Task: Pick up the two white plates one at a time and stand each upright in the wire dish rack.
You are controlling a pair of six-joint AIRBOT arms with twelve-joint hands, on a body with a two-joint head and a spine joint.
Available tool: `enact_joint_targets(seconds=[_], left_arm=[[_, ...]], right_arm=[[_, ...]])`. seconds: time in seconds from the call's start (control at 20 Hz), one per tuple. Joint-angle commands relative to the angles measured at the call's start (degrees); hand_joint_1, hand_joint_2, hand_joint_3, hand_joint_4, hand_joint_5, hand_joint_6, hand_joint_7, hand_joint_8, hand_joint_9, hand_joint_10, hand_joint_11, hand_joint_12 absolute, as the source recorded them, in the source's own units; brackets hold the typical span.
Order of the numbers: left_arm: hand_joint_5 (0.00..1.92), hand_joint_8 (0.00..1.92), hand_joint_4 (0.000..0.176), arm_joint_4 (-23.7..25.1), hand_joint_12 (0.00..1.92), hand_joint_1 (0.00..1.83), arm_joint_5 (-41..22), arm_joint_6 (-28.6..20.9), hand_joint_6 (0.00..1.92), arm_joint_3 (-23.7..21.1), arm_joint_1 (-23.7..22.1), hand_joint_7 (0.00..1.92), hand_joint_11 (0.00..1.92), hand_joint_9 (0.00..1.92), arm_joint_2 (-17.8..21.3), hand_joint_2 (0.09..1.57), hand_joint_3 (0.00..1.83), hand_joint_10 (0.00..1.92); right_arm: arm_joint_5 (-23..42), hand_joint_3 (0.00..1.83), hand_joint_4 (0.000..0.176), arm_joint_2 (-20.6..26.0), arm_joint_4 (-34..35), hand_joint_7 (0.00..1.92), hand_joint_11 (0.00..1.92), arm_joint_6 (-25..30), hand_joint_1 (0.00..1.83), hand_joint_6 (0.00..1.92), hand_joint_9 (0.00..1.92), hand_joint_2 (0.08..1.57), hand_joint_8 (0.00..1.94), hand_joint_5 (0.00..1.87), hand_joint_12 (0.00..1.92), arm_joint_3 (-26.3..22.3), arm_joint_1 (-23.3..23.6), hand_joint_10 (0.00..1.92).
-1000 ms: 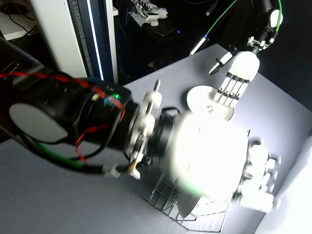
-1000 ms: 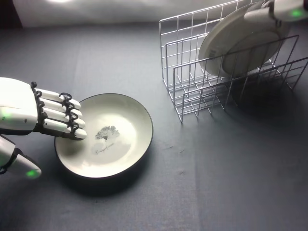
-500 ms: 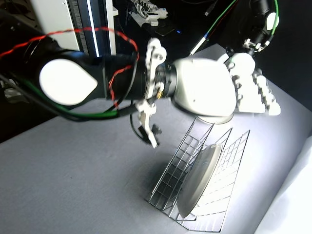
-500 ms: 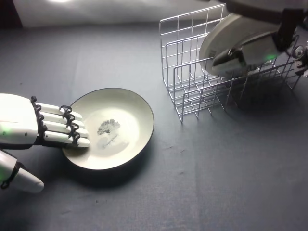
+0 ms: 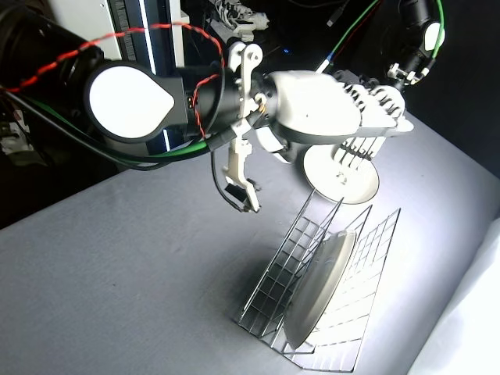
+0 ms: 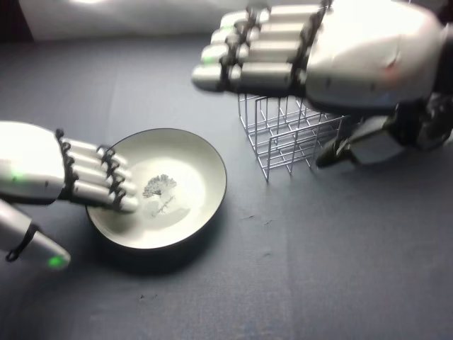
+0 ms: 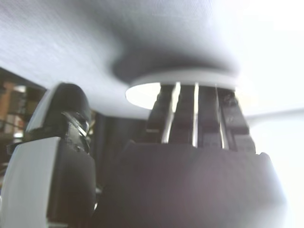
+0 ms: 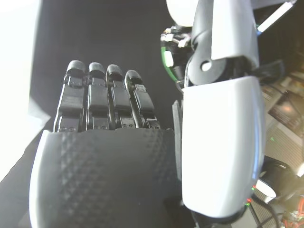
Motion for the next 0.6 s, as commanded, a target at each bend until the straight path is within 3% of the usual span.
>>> enact_joint_targets(seconds=[0.0,0.1,0.2,0.45,0.55], left_arm=[[0.08,0.00,0.000,-4.4,0.05,0.00,-2.4,-0.5,0.00,0.9,-1.3,0.06,0.00,0.05,0.5,1.23,0.00,0.00],[0.10,0.01,0.000,-4.4,0.05,0.00,-2.0,-0.5,0.01,1.3,-2.4,0.07,0.01,0.06,0.5,1.23,0.00,0.01],[0.13,0.00,0.000,-4.4,0.21,0.00,-1.6,-0.4,0.00,1.5,-2.1,0.12,0.00,0.10,0.4,1.23,0.00,0.00],[0.11,0.00,0.000,-4.4,0.12,0.00,-0.4,0.0,0.00,3.0,-0.5,0.09,0.00,0.07,-0.4,1.23,0.00,0.00],[0.13,0.00,0.000,-4.4,0.17,0.00,-0.1,0.2,0.00,3.2,-0.3,0.11,0.00,0.09,-0.5,1.23,0.00,0.00]], right_arm=[[4.9,0.00,0.000,-0.2,1.9,0.00,0.00,0.1,1.44,0.00,0.00,0.89,0.00,0.00,0.00,-0.3,0.3,0.00],[4.0,0.01,0.000,-1.1,1.8,0.00,0.00,0.1,1.46,0.00,0.00,0.92,0.00,0.00,0.00,-0.3,-0.2,0.00],[3.6,0.01,0.000,-2.0,1.8,0.00,0.00,0.1,1.46,0.00,0.00,0.91,0.00,0.00,0.00,-0.4,-0.5,0.00],[3.1,0.01,0.000,-2.5,1.8,0.00,0.00,-0.2,1.46,0.00,0.00,0.94,0.00,0.00,0.00,-0.7,-0.9,0.00],[3.1,0.01,0.000,-2.4,1.8,0.00,0.00,-0.3,1.45,0.00,0.00,0.96,0.00,0.00,0.00,-0.6,-1.0,0.00]])
